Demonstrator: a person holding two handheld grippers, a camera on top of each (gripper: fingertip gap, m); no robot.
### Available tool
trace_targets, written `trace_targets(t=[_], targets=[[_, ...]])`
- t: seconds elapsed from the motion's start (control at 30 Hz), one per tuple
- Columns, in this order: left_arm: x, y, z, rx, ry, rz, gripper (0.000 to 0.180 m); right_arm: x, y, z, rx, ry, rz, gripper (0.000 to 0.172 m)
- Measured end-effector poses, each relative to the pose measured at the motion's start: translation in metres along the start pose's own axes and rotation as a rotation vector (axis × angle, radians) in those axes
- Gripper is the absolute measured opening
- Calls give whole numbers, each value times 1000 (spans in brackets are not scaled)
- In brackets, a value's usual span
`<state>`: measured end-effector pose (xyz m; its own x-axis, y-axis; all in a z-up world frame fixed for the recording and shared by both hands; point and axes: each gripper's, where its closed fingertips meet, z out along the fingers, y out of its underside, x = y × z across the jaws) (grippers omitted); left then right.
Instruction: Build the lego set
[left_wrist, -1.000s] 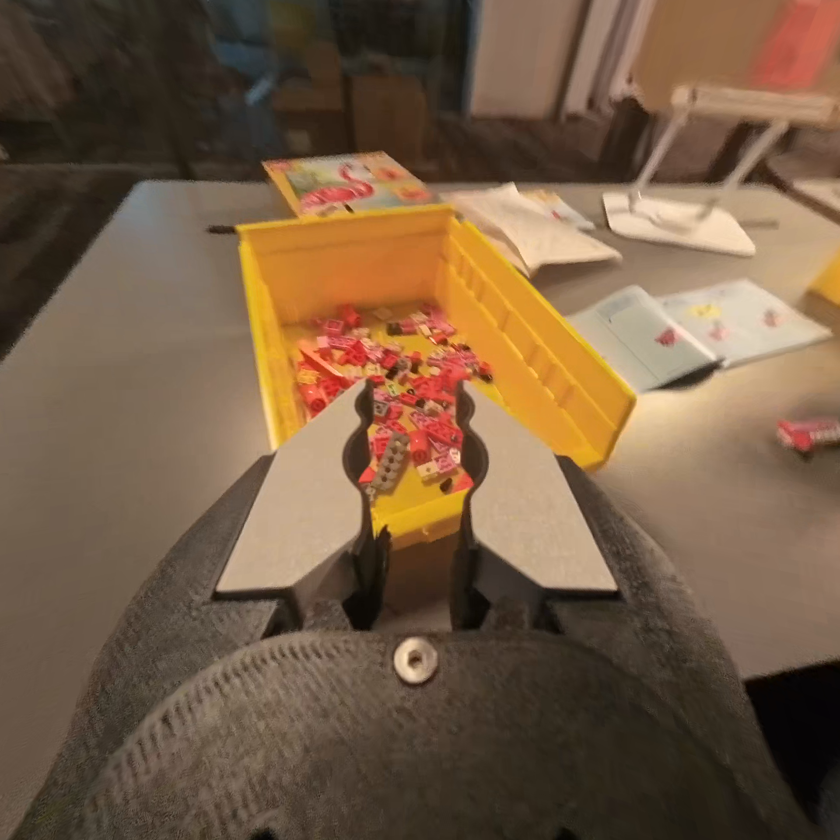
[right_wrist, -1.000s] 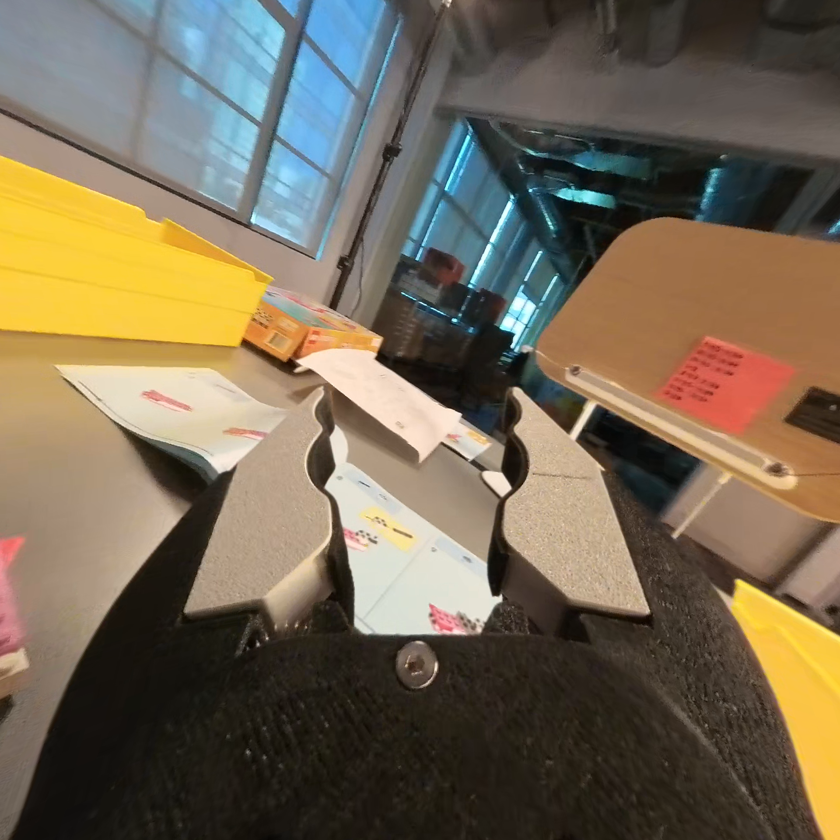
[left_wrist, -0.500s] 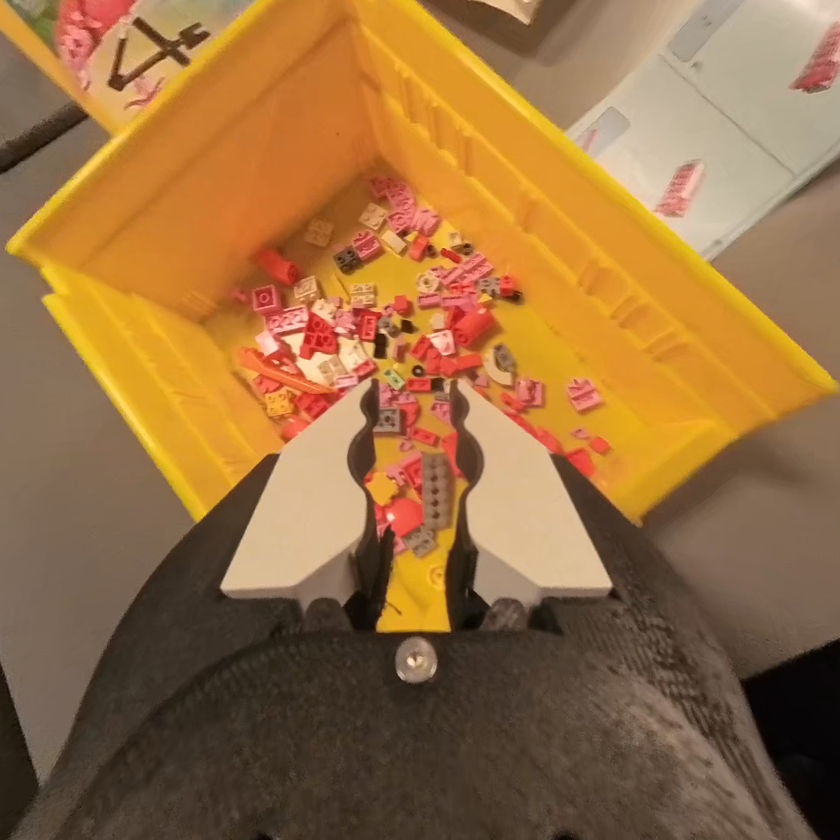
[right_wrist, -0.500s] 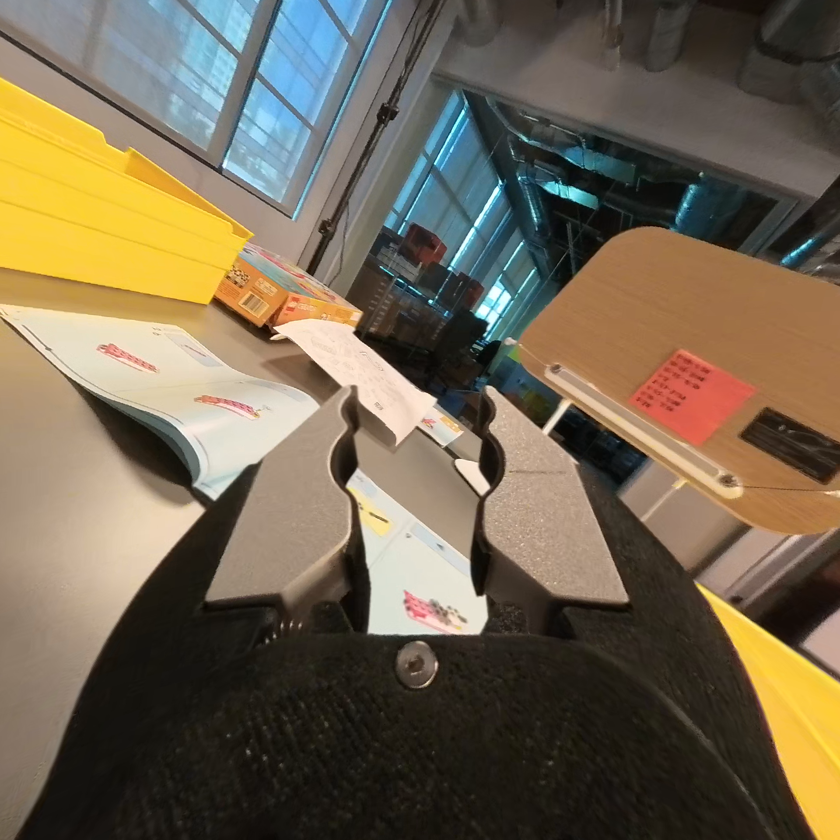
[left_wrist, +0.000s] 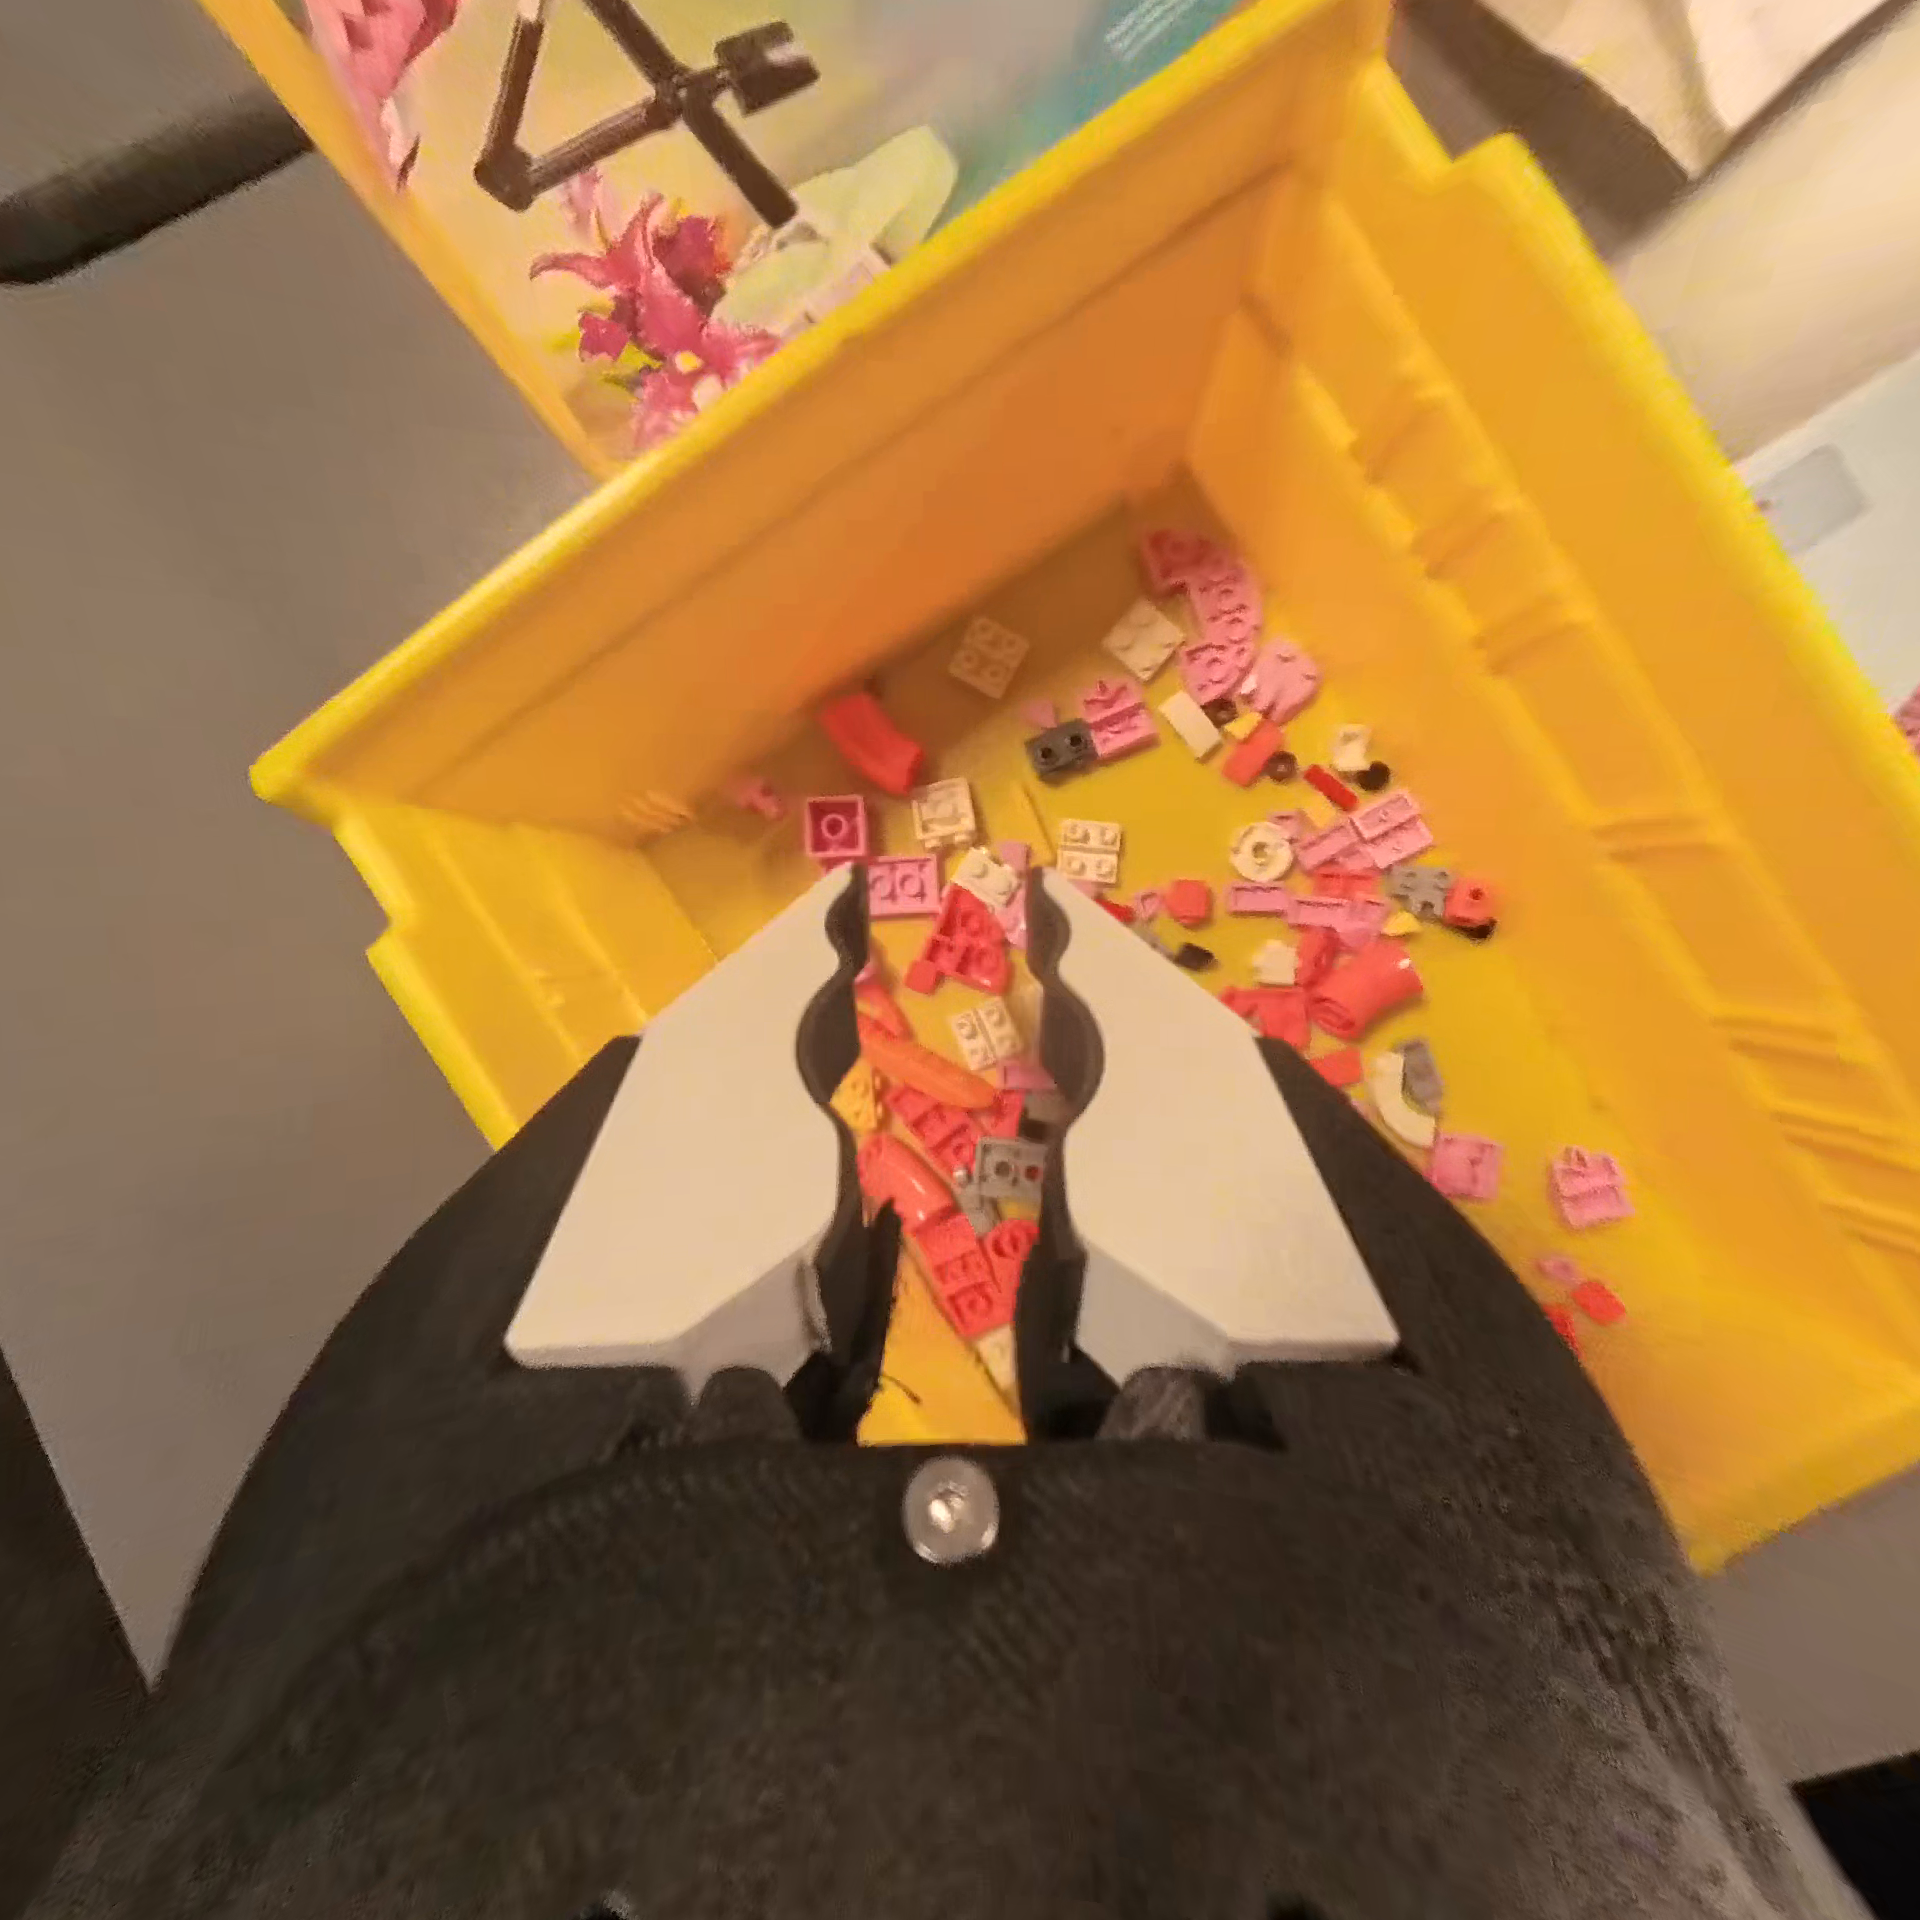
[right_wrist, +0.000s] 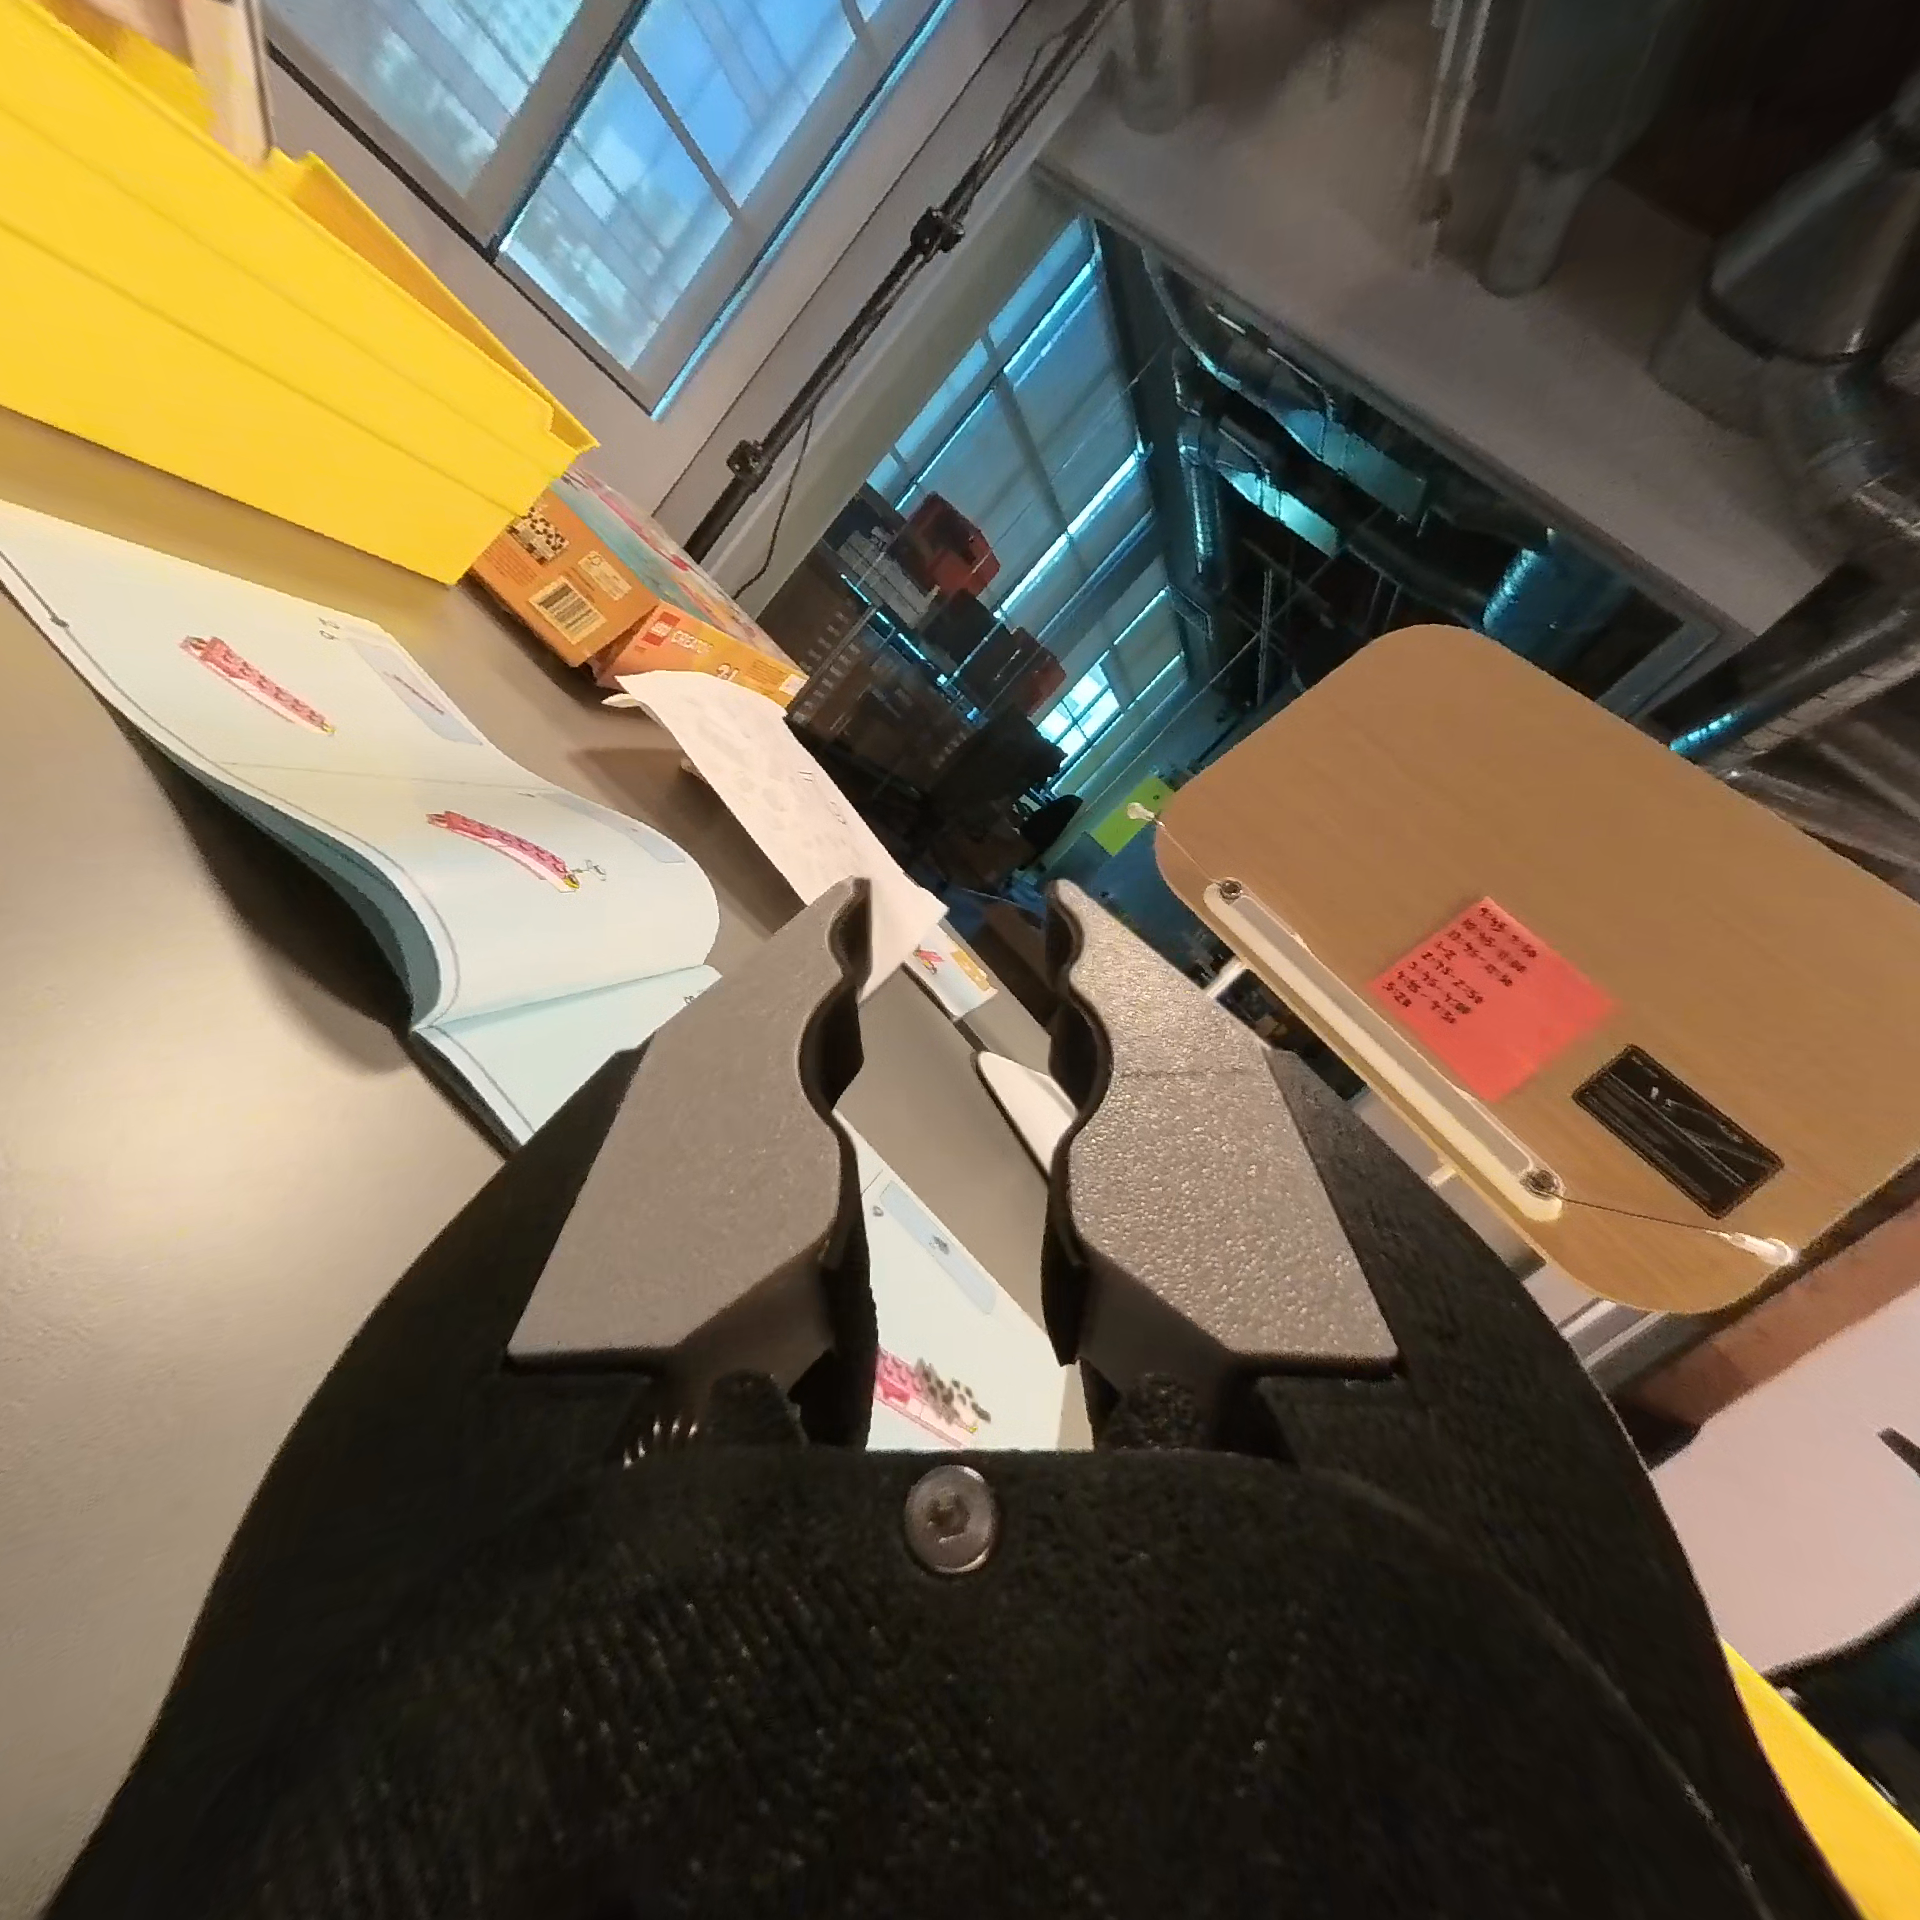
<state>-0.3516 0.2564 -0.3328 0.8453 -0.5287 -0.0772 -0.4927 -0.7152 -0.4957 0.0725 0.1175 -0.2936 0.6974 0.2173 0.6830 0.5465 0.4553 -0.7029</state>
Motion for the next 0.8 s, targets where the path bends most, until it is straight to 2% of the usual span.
trace_targets(t=[0.07, 0.13, 0.2, 0.3, 0.43, 0.57, 0.7, 0.8], targets=[[5, -5, 8, -26, 81, -31, 36, -1, -2, 0, 8, -1, -7, 29], [26, -8, 11, -54, 254, -71, 35, -1, -5, -1, 22, 1, -20, 28], [28, -2, 17, -117, 282, -127, 31, -5, -6, -1, 23, -9, -36, 27], [20, 17, 24, -229, 220, -96, 26, -10, -7, 0, 24, -27, -54, 26], [57, 42, 13, -348, 438, -25, 27, -8, -9, -1, 34, -15, -60, 24], [39, 68, 18, -450, 288, 98, 27, -7, -10, -1, 37, -9, -52, 23], [50, 73, 16, -444, 353, 125, 27, -9, -9, 1, 33, -15, -58, 22], [84, 60, 6, -342, 595, 99, 27, -10, -8, 2, 29, -19, -64, 22]])
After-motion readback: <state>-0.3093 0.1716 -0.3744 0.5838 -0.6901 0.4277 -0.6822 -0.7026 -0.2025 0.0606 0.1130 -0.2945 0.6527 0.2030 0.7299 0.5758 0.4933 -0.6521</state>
